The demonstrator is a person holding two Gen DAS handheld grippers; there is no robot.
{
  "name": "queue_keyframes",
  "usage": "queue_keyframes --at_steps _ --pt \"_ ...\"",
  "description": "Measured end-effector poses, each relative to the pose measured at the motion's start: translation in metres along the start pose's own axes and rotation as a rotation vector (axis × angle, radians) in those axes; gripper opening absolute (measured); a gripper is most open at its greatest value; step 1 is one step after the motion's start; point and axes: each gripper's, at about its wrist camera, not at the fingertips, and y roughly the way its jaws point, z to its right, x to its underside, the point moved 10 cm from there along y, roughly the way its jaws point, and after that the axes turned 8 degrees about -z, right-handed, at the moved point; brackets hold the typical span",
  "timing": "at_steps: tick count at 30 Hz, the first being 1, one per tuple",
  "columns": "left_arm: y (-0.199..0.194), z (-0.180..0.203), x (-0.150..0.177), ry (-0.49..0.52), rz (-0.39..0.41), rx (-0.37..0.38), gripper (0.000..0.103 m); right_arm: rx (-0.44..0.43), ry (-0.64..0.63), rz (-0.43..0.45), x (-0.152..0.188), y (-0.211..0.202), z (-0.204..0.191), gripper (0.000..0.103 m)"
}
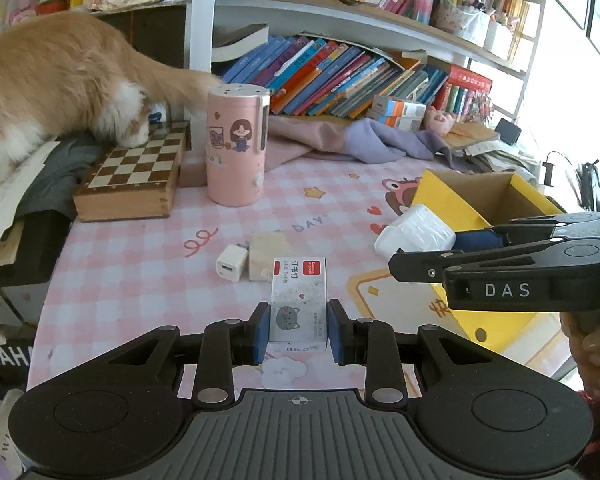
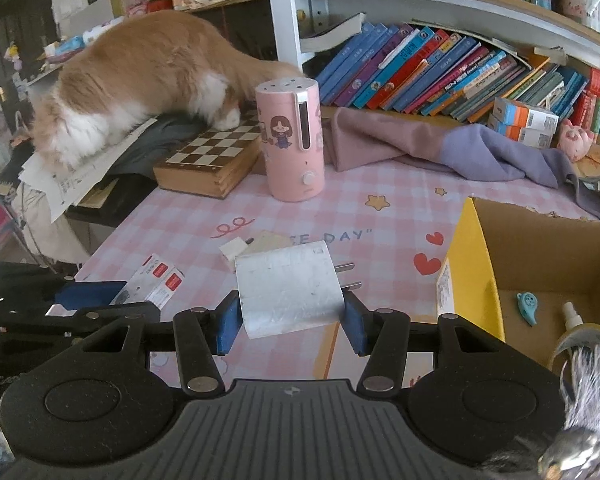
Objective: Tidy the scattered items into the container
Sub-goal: 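Carry the small box and white charger with both tools toward the yellow box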
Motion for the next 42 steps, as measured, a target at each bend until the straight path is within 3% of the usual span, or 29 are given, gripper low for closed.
queue_keyframes --at_steps 29,42 --pt "-0.052 0.128 0.057 0.052 0.027 0.010 0.028 0.001 0.020 0.047 0.088 -0.110 0.048 0.050" --pt "-0.049 0.193 0.071 0.112 0.025 0.085 0.028 0.119 0.058 0.039 0.137 -0.153 0.095 0.050"
